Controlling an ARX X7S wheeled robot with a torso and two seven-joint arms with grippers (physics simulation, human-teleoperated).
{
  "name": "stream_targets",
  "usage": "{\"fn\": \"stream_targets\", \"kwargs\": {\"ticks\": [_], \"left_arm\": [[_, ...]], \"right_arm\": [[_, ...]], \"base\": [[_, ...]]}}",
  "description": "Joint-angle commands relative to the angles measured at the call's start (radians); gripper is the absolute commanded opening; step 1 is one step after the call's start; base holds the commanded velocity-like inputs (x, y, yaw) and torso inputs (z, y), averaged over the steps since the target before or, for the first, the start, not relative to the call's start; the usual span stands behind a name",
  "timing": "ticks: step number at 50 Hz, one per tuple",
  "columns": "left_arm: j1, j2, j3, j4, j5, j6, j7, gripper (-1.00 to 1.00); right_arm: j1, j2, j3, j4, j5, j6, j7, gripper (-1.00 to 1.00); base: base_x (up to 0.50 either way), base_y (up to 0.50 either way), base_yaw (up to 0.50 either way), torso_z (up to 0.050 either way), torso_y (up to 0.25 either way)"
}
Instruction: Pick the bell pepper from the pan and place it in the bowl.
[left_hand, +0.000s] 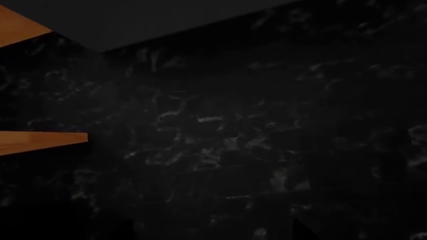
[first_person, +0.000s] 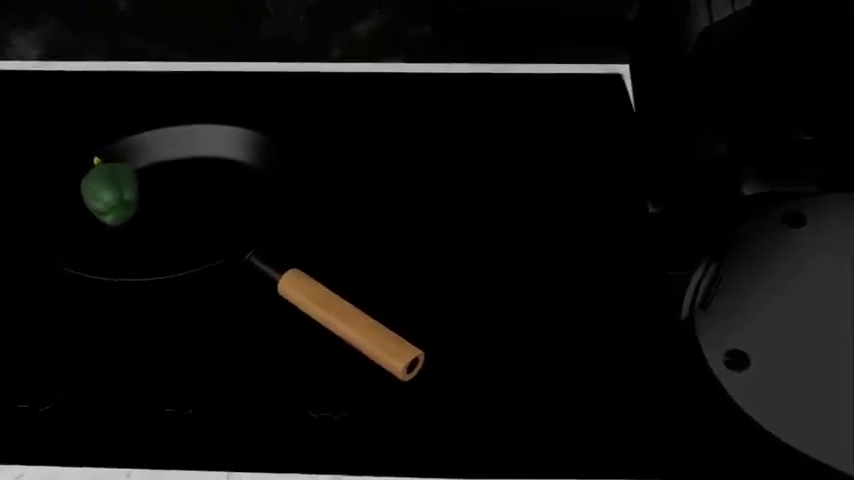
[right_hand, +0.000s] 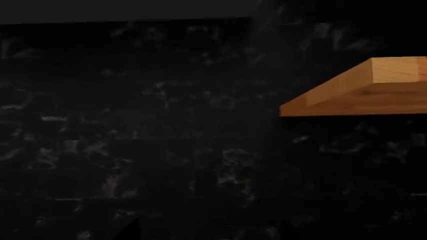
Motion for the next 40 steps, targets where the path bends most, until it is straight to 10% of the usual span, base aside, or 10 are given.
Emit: {"fn": "stream_targets", "kwargs": {"ticks": [1,24,40], "left_arm": [[0.005,-0.008,-0.006,0.01,-0.013,-0.005,-0.009,1.0],[-0.003,-0.011,0.004,0.028,0.128,-0.034,0.102,1.0],[-0.009,0.006,0.016,0.019,0.121,-0.03,0.086,1.0]], "right_arm": [[-0.004,-0.005,-0.004,0.007,0.002,-0.001,-0.007,1.0],[-0.019,0.014,0.002,-0.027,0.058,0.004,0.017,1.0],[-0.072,0.055,0.045,-0.05,0.084,-0.043,0.024,1.0]], "base": [[0.37,0.0,0.0,0.0,0.0],[0.02,0.43,0.0,0.0,0.001],[0.07,0.01,0.0,0.0,0.0]]}}
